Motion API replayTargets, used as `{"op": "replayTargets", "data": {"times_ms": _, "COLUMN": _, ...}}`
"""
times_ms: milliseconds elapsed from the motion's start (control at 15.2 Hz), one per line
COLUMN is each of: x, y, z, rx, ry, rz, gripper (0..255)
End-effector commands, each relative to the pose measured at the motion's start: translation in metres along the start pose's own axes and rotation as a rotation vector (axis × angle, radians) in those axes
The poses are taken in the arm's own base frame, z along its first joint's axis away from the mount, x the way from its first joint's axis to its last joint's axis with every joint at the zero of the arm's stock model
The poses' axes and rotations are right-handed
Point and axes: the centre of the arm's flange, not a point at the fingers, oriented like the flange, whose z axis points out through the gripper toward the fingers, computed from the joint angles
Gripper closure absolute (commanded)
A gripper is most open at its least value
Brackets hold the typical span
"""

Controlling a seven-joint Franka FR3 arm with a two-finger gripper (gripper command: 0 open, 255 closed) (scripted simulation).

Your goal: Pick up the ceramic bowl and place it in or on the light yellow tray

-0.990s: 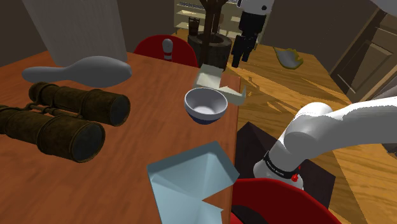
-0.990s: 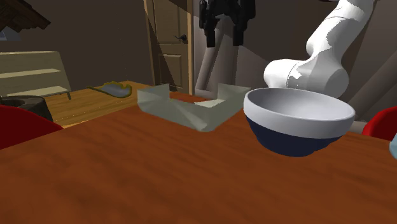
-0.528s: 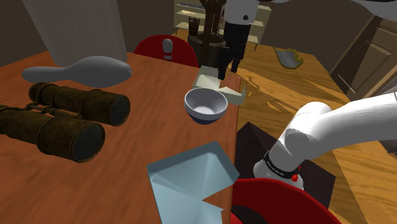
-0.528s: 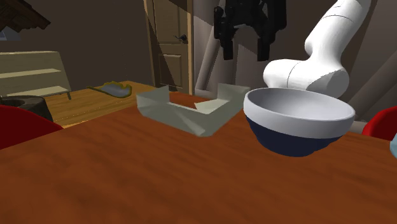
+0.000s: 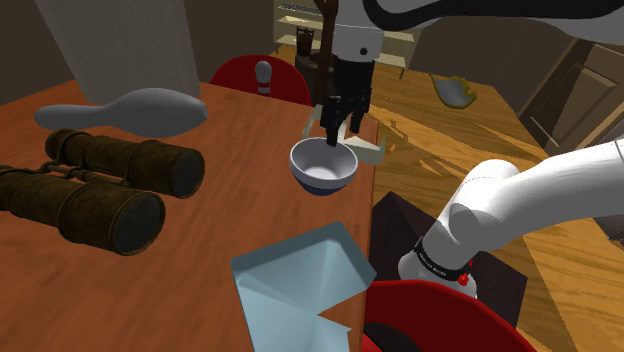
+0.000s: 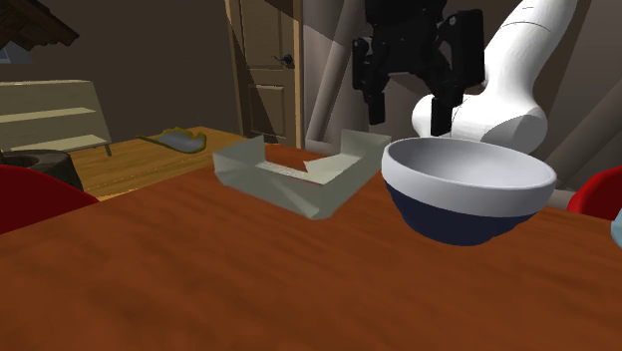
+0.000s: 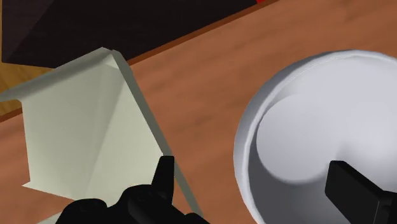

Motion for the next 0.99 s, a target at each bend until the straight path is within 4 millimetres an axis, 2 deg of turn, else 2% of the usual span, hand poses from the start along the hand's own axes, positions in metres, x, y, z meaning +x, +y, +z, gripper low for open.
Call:
{"op": "replayTargets", "data": {"times_ms": 0, "x": -0.0003, "y": -0.0001, "z": 0.0105, "rx": 0.0, "ry": 0.0, "rz": 0.0, "gripper": 0}}
{"op": "replayTargets", "data": {"times_ms": 66, "x": -0.0003, "y": -0.0001, "z": 0.0188, "rx": 0.0, "ry": 0.0, "rz": 0.0, "gripper": 0}}
{"op": "replayTargets", "data": {"times_ms": 594, "x": -0.0003, "y": -0.0001, "z": 0.0188, "rx": 0.0, "ry": 0.0, "rz": 0.0, "gripper": 0}}
{"op": "replayTargets", "data": {"times_ms": 660, "x": -0.0003, "y": -0.0001, "z": 0.0188, "rx": 0.0, "ry": 0.0, "rz": 0.0, "gripper": 255}}
{"op": "replayTargets", "data": {"times_ms": 924, "x": -0.0003, "y": -0.0001, "z": 0.0188, "rx": 0.0, "ry": 0.0, "rz": 0.0, "gripper": 255}}
